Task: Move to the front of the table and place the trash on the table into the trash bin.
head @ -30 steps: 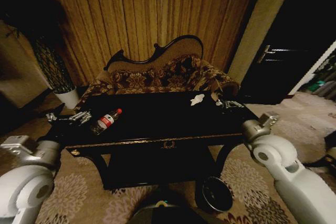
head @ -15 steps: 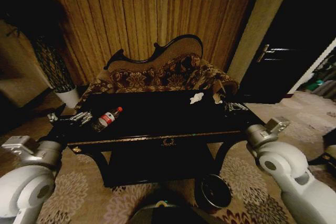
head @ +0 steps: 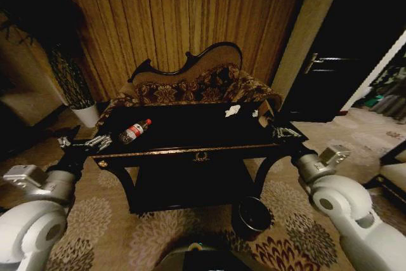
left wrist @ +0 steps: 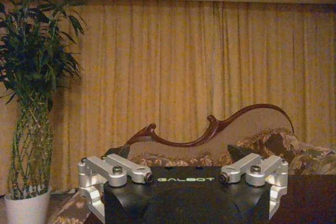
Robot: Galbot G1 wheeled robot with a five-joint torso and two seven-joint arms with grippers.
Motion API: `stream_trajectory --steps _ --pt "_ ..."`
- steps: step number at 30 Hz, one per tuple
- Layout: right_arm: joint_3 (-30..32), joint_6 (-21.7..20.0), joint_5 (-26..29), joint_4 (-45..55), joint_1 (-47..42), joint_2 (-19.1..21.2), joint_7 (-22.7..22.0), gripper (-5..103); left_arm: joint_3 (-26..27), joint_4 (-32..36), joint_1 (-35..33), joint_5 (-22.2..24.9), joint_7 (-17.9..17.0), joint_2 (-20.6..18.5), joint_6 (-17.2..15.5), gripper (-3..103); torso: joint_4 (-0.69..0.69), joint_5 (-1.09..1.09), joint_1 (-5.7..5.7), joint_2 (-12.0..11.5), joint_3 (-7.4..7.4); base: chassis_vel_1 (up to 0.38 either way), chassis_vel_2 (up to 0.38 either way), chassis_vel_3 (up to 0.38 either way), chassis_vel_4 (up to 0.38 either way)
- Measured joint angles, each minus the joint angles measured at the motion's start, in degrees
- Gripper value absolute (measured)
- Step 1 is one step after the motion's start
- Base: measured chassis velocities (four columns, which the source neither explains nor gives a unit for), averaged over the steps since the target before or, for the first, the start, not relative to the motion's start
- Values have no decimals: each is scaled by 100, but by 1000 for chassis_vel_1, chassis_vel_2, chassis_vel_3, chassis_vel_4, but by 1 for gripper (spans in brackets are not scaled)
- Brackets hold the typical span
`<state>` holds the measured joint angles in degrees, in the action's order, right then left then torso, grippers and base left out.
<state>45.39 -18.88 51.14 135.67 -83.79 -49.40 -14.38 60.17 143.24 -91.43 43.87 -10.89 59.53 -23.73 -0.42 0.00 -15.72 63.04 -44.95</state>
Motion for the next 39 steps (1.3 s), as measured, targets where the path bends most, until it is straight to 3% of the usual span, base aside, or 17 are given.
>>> stream_trajectory --steps 11,24,32,39 --pt "-119 21 -118 -61 -5 -50 5 0 -6 0 1 -1 -1 6 5 100 0 -1 0 0 1 135 -135 -122 126" --pt "-486 45 -844 -499 -531 -420 241 0 -104 0 34 -20 -7 43 5 100 -1 0 -1 0 0 58 -54 -55 58" --pt "-1049 200 -1922 -2322 -427 -881 622 0 -116 0 27 -31 -7 114 13 100 0 1 -2 -1 0 0 0 0 0" --pt "-1343 333 -2128 -3486 34 -887 716 0 -147 0 14 -58 -4 145 17 100 1 1 -2 -1 0 0 0 0 0"
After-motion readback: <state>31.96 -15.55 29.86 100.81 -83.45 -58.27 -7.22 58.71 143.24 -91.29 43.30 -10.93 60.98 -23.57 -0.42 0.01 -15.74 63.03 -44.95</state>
